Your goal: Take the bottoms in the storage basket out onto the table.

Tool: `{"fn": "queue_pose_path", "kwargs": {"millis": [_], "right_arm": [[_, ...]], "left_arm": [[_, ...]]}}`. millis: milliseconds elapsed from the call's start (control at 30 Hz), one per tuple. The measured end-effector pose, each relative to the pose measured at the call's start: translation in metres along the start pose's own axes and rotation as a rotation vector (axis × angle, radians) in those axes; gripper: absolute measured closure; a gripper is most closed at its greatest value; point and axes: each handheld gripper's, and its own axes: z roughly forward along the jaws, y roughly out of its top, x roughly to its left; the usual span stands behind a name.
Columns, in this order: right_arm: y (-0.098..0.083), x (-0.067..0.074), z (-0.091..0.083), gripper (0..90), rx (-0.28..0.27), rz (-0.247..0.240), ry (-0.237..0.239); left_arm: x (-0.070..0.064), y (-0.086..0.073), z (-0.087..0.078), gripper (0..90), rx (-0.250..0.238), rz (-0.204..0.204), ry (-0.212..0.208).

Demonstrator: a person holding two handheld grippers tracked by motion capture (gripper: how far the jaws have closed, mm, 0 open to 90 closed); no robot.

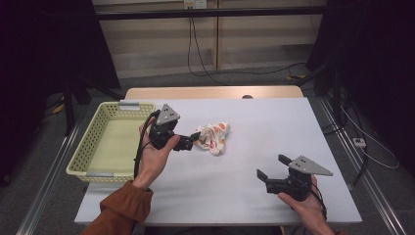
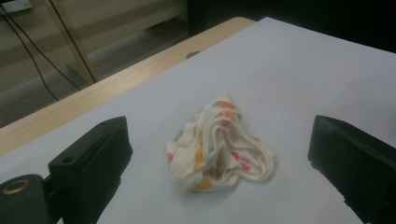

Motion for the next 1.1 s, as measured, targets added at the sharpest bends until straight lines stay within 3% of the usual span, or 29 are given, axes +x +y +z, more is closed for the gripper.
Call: {"fn": "queue_pose_path", "kwargs": {"millis": [267,500,600,900,1100], "right_arm": [[0.000,0.001,0.000,4.2,-0.001,0.001,0.000],[0.000,0.001,0.000,4.2,0.002,-0.003,0.003],[0.000,0.001,0.000,4.2,0.001,-0.001,0.002],[0.000,0.001,0.001,4.2,0.004,-0.005,0.002],[0.000,0.002,0.001,4.2,0.004,-0.006,0.004]], "left_arm": [[-0.002,-0.005,-0.009,5.8,-0.007,0.003,-0.001],[0.003,-0.016,-0.018,6.1,-0.022,-0.022,-0.002],[0.002,-0.020,-0.026,6.2,-0.030,-0.012,0.026],[0.001,-0.028,-0.046,6.2,-0.045,0.005,0.022],[0.002,-0.036,-0.057,6.2,-0.045,0.004,0.042]]}}
